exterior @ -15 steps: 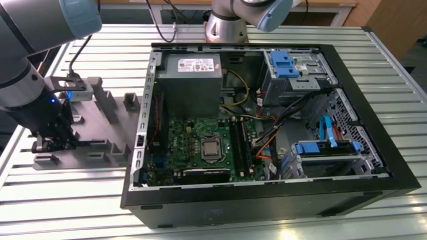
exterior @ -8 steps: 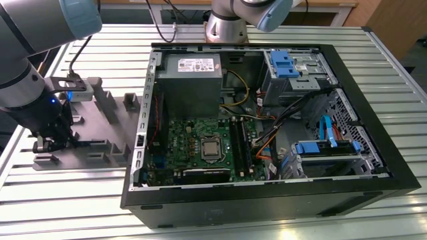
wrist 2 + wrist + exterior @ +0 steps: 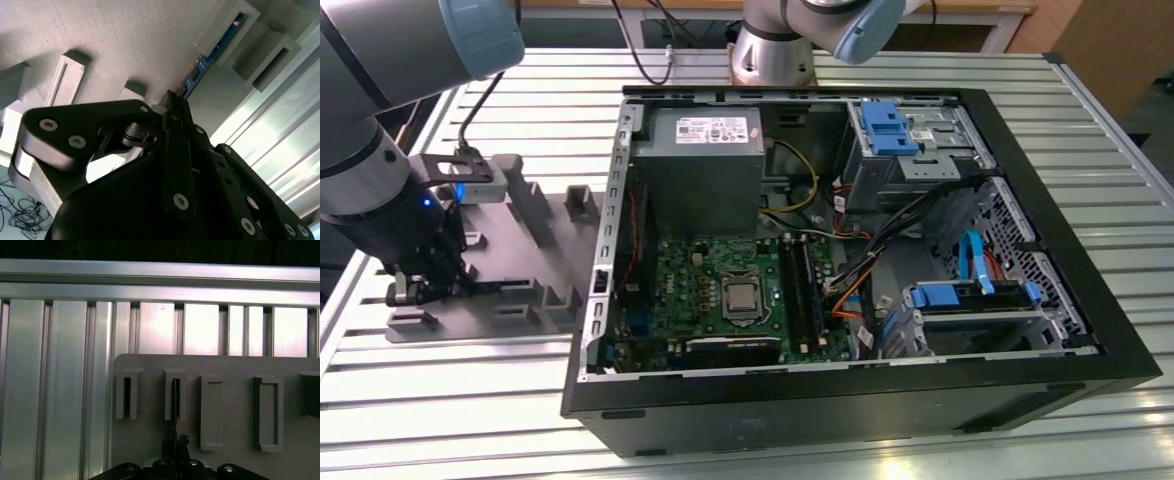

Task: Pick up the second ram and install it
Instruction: 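Pick up the second ram and move it above second insertion slot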

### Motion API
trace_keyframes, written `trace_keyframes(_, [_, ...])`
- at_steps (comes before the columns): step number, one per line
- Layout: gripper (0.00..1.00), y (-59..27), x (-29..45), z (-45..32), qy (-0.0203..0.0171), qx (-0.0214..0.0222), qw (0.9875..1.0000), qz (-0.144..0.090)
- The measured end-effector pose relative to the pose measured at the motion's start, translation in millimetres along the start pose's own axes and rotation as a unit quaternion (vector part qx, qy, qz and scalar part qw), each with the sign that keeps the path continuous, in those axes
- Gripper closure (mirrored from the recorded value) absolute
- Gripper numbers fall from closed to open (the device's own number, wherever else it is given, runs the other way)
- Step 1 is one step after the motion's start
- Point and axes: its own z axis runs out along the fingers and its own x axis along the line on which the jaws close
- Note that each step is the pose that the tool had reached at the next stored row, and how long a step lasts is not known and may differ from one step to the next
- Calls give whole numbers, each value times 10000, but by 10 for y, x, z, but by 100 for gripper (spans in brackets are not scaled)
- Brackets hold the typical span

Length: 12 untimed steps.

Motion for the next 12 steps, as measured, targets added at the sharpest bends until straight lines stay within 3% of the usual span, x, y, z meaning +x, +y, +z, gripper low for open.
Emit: trace_keyframes(12, [86, 0, 0, 1, -1, 0, 10000, 88])
